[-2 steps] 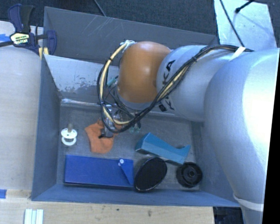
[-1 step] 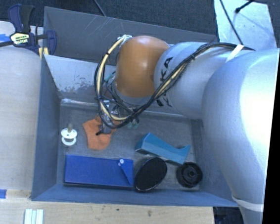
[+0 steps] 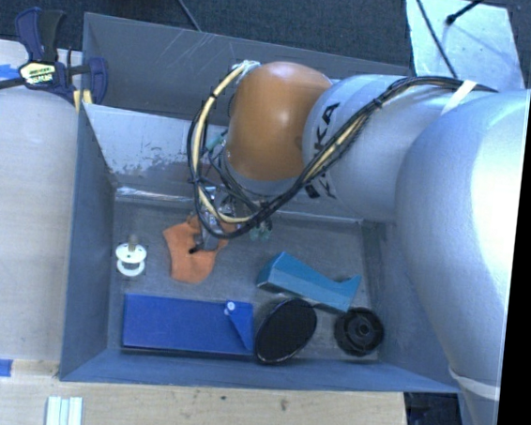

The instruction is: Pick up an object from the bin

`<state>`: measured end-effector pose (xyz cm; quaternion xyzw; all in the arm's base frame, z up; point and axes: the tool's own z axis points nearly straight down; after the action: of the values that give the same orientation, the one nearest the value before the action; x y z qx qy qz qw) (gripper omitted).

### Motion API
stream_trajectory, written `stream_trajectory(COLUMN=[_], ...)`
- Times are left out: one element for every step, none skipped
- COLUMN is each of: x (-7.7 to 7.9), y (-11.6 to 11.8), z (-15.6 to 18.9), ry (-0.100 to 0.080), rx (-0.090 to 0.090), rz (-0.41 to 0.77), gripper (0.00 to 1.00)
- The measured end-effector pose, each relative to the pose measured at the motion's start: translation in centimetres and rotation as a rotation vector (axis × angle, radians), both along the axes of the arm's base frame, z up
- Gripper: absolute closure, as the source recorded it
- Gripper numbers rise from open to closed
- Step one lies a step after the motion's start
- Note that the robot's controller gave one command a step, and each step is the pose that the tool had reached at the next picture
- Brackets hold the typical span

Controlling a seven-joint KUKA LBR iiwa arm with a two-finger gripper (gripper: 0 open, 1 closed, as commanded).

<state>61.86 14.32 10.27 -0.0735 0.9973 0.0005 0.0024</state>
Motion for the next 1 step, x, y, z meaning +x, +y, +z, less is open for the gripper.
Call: stream_trajectory(x=[-0.33], y=[2.75], z=[1.47], ry=[0.001], rx=[-0.001], rz=[-0.01], gripper=[1.0])
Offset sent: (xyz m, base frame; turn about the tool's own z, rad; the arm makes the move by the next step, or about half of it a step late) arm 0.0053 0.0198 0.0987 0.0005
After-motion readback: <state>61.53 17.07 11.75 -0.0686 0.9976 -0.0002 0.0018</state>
